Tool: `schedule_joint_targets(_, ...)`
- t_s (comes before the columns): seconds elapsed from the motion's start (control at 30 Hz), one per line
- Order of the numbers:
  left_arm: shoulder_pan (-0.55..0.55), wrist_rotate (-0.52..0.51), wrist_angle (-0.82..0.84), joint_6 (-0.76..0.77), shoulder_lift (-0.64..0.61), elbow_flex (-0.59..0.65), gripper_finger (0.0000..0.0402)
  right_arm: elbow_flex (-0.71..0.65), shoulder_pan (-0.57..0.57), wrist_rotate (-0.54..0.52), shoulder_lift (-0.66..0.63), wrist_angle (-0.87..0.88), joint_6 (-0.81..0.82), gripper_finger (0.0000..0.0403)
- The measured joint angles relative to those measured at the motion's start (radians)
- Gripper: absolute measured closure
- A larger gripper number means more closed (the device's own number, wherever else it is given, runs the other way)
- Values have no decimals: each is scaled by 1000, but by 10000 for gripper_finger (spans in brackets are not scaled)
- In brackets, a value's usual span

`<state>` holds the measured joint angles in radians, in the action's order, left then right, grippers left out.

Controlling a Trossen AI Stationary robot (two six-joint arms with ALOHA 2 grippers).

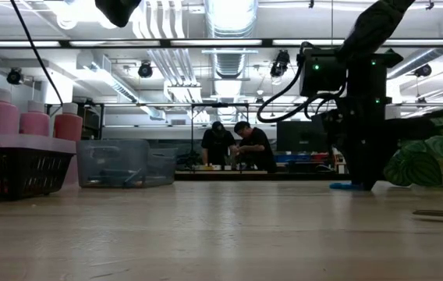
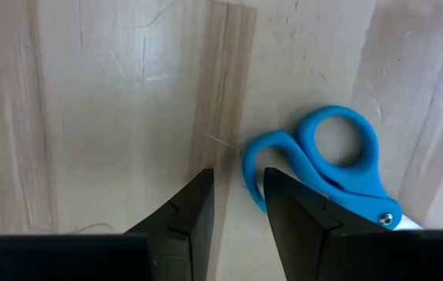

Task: Pick & Place Paint Supplies
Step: Put the blue scissors into the black basket

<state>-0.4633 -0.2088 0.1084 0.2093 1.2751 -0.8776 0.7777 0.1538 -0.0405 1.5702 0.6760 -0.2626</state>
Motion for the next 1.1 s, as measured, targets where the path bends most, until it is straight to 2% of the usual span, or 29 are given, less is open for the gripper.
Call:
schedule_joint_targets(0.33,0,0,4,0,0,0,261,-1,18,43,3,-5,8,301)
schedule_joint_targets(0.6,0,0,4,0,0,0,261,-2,17,49,3,-11,12,387)
schedule_joint_targets(1.1,0,0,5,1,0,0,261,4,-6,45,-24,-66,46,386)
